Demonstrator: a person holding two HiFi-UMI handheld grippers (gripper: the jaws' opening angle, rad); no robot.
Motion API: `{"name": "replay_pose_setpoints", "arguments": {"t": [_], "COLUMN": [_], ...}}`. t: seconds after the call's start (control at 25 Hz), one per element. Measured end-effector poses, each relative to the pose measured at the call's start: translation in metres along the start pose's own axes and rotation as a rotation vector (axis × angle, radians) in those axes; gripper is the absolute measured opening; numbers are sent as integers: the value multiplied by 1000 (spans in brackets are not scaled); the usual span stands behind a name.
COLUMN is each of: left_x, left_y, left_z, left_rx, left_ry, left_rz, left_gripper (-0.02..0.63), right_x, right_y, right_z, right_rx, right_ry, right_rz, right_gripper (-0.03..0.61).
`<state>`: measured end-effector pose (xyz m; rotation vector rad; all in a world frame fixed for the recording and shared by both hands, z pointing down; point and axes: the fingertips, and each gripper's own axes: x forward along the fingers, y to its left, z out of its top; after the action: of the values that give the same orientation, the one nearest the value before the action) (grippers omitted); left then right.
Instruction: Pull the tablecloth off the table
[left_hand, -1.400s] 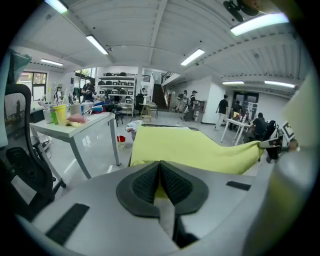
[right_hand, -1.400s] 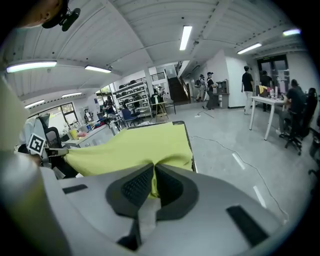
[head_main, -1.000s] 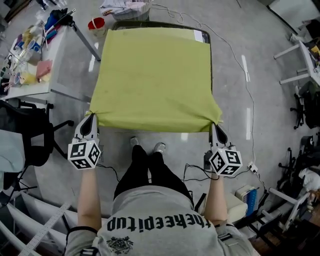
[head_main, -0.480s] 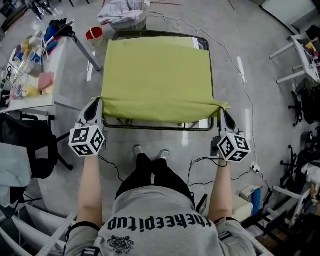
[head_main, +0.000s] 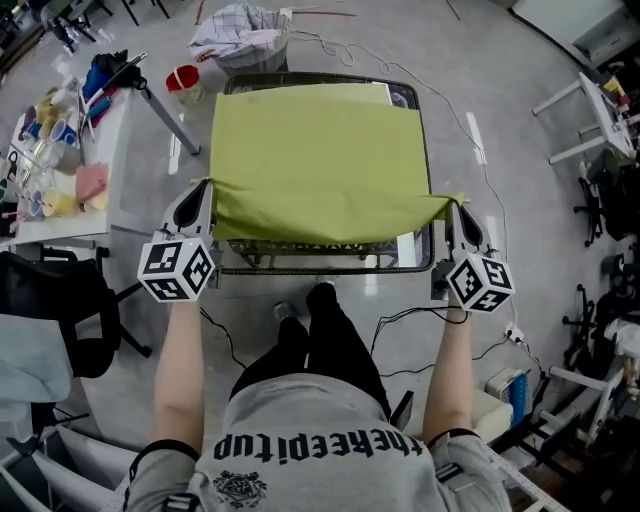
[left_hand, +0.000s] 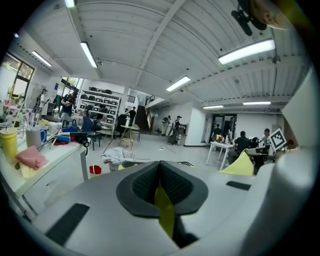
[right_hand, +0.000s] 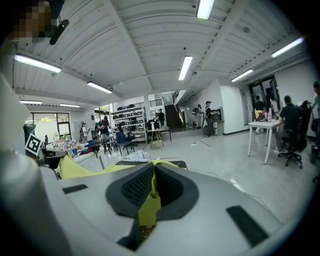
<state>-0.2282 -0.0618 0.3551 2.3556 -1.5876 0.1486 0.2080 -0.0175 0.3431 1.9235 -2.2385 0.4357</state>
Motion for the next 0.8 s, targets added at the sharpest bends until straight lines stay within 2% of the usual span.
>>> {"name": "replay_pose_setpoints", "arguments": {"t": [0.28,0.8], "left_x": [33,118], "left_y": [19,45], "left_z": [11,35], "left_rx": [-15,3], "left_ry": [-8,15], "left_rz": [34,92], "left_gripper": [16,16], "right_x": [40,138], "right_y": [-14,-38], "right_z": [16,43], "right_rx": [-13,-22], "right_ry": [0,24], "right_rz": [12,52], "right_gripper": [17,17]}}
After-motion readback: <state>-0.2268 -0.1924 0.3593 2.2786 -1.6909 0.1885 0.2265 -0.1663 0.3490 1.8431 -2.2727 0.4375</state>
